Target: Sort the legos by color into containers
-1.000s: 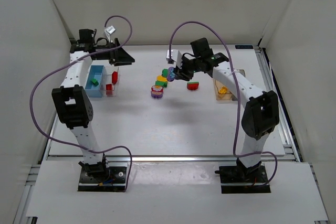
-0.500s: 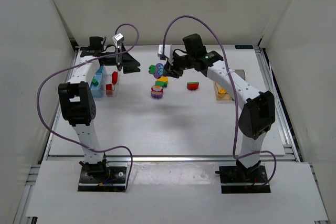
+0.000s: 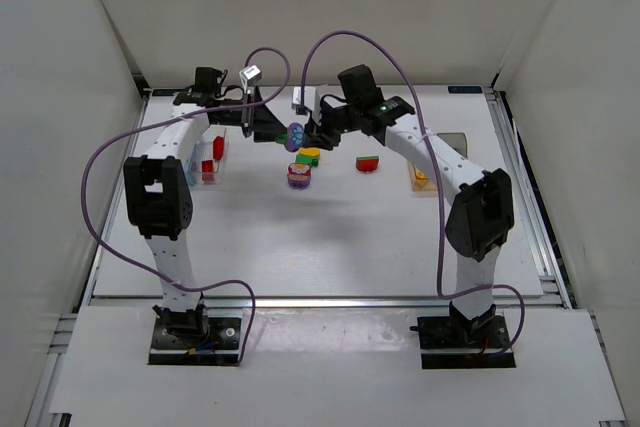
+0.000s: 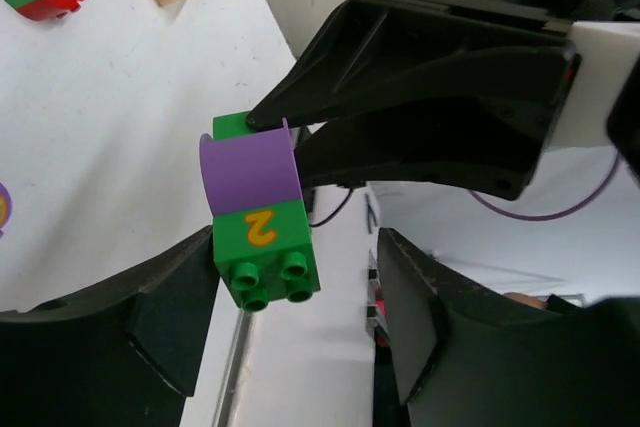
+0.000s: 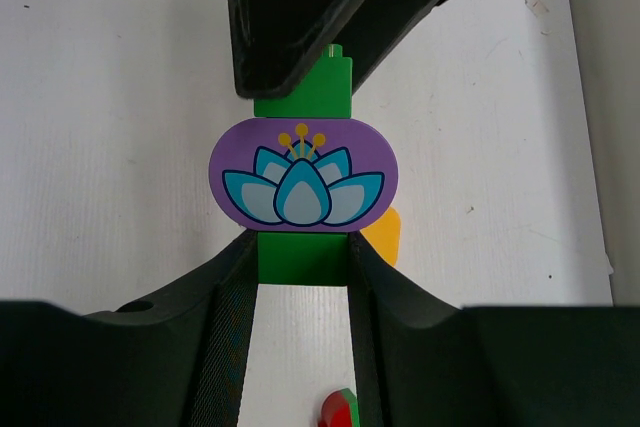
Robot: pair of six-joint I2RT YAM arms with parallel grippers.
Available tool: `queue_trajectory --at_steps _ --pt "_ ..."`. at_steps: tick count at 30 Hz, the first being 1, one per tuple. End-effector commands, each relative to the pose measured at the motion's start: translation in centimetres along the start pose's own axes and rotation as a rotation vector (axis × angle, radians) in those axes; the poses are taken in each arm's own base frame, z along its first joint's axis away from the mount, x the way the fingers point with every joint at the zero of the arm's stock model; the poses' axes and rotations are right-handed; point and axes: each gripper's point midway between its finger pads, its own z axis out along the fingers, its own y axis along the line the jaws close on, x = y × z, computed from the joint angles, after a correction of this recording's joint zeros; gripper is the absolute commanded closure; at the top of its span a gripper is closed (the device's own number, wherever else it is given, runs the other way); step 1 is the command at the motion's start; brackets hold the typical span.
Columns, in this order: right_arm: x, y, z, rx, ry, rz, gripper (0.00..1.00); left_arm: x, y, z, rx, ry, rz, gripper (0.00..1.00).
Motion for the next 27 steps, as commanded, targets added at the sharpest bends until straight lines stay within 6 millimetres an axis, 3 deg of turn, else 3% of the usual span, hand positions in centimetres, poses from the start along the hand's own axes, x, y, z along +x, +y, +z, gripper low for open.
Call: queue_trajectory --at_steps 1,10,14,18,20,25,27 --pt "-2.8 -1.3 -0.4 0.033 -0.064 -0.048 1.00 -0.1 -1.0 0.3 -0.024 0.021 0.126 0.29" --pt "-1.8 -1.3 -0.2 0.040 -0.032 -0.063 1.00 1.0 -1.2 0.5 -0.061 0.056 0.138 0.67" --pt "-0.4 -0.8 -0.5 0.037 0.002 -0.065 1.00 0.6 -1.1 -0.5 -0.058 0.025 0.117 0.75" --pt "1.7 -0.2 -1.6 0.037 0.040 -0.056 1.00 -0.5 -1.1 -2.9 -0.064 -0.052 0.083 0.79" --pt "3.2 0.1 -2.2 0.036 0.066 -0.038 1.00 -2.1 -0.7 -5.4 -0.093 -0.121 0.104 0.81" --pt "4.7 0.4 -3.5 0.043 0.097 -0.019 1.00 -3.5 0.2 -8.7 -0.168 -0.194 0.115 0.83" --pt "4.8 0.3 -3.8 0.052 0.102 -0.015 1.00 -3.6 1.4 -10.1 -0.227 -0.216 0.118 0.84"
